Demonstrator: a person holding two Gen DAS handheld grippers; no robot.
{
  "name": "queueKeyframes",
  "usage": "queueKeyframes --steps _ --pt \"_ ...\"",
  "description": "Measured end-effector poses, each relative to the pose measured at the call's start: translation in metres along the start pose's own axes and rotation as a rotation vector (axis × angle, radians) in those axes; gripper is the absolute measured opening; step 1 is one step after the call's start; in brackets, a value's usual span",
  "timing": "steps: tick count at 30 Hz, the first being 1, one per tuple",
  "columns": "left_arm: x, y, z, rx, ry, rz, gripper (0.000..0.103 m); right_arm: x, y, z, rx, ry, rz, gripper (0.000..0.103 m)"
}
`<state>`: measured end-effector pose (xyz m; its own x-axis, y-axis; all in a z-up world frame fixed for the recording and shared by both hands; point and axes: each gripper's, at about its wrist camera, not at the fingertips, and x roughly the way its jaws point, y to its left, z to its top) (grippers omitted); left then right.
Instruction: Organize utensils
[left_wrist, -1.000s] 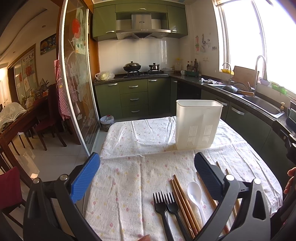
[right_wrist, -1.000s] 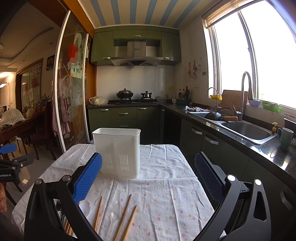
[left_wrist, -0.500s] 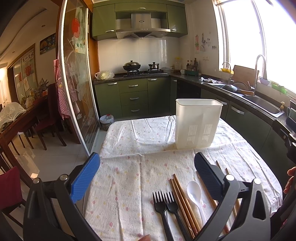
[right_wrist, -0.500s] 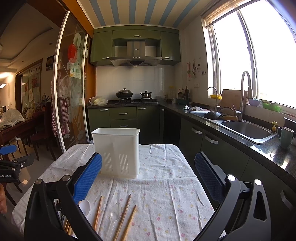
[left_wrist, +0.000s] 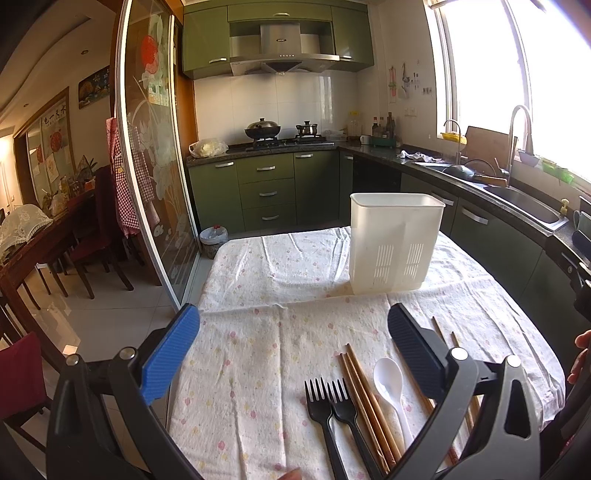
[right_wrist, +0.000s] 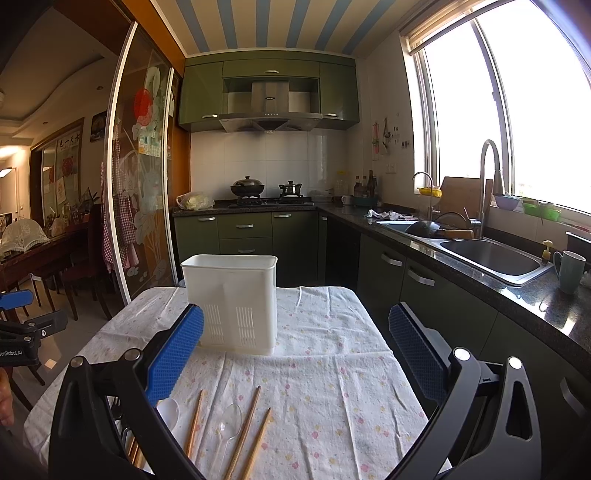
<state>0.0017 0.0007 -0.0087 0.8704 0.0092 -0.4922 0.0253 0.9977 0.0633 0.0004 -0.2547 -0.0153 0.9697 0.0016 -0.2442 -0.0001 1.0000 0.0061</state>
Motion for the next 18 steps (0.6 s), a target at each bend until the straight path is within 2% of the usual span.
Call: queueKeyframes --steps 5,9,12,15,18 --pt "0.005 -0.001 -0.001 0.001 0.039 -0.005 0.097 0.002 -0.002 -0.002 0.003 0.009 0.001 0.099" --pt "0.016 -0.001 -0.004 0.001 0.143 -0.001 0.097 0.005 -0.003 -0.004 0.003 0.034 0.015 0.099" --pt "0.038 0.001 -0.011 -0.003 0.32 -0.023 0.097 0.015 0.001 -0.005 -0.024 0.112 0.049 0.099" --pt "0.066 0.004 -0.022 -0.03 0.544 -0.103 0.097 0.031 0.009 -0.011 -0.042 0.228 0.125 0.099" --pt "0.09 0.003 -0.037 -0.05 0.729 -0.159 0.097 0.047 0.014 -0.02 -0.029 0.341 0.191 0.099"
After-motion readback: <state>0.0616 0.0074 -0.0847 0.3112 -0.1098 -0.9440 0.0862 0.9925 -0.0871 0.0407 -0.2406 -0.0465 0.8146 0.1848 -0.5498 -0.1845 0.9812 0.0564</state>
